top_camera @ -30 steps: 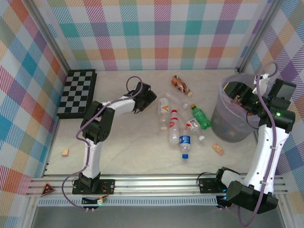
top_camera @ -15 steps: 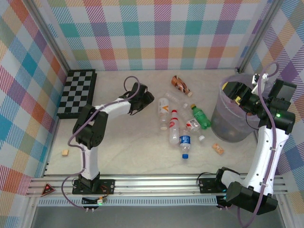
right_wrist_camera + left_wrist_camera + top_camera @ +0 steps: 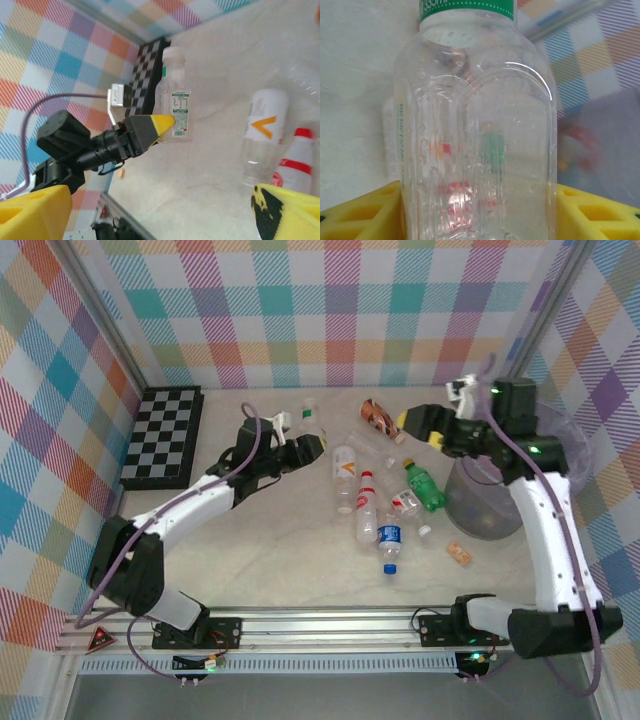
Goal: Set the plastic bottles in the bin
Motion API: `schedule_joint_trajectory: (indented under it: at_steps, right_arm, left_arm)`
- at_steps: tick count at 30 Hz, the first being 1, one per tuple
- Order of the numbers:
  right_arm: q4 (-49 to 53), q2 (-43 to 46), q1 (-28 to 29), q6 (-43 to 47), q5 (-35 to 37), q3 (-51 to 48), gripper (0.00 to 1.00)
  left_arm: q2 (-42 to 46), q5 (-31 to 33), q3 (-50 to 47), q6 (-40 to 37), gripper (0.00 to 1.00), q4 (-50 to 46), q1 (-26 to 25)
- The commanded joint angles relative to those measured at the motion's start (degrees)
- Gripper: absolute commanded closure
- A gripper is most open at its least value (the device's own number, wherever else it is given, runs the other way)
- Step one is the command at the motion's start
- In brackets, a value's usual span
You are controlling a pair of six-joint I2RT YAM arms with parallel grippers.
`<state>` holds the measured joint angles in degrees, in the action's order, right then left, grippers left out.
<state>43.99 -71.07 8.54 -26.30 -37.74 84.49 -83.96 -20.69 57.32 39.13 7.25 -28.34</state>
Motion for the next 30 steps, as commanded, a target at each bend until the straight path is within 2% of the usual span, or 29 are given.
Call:
schedule_joint_trajectory:
  at_steps: [1,7,13,19,22,26,30]
  right_arm:
    - [-5.45,-4.07,6.32,-3.20,3.47,0.74,0.08]
    - [-9.85,-12.52,12.82,-4.48,4.18,2.04,0.08]
    - [-14.84,-17.61,15.15,-5.99,1.58,2.44,0.08]
    - [-16.72,-18.98,15.37,-5.69,3.54,2.77,0.11]
    - [-18.15,-20.17,15.44,-6.71,2.72,2.68,0.15]
    - [-19.03,-21.38,16.08,-7.37,1.51,3.14,0.27]
    - [-18.15,-21.39,16.16,-6.79,2.80,2.73,0.47]
  left_arm:
    - [5.65,-7.61,-4.22,-1.03,0.62,9.07,-0.48]
    - [11.93,-8.67,-8.46,-0.68,0.67,11.30,-3.76]
    - [12.38,-7.79,-7.46,-2.17,0.68,8.02,-6.85]
    - [10.29,-7.98,-5.95,-2.66,0.70,7.14,-8.72]
    - [9.24,-8.23,-5.28,-2.61,0.72,8.00,-9.38]
    - [7.95,-7.73,-4.64,-2.18,0.72,8.34,-9.64]
    - [7.59,-7.85,-4.50,-1.78,0.72,9.14,-9.76]
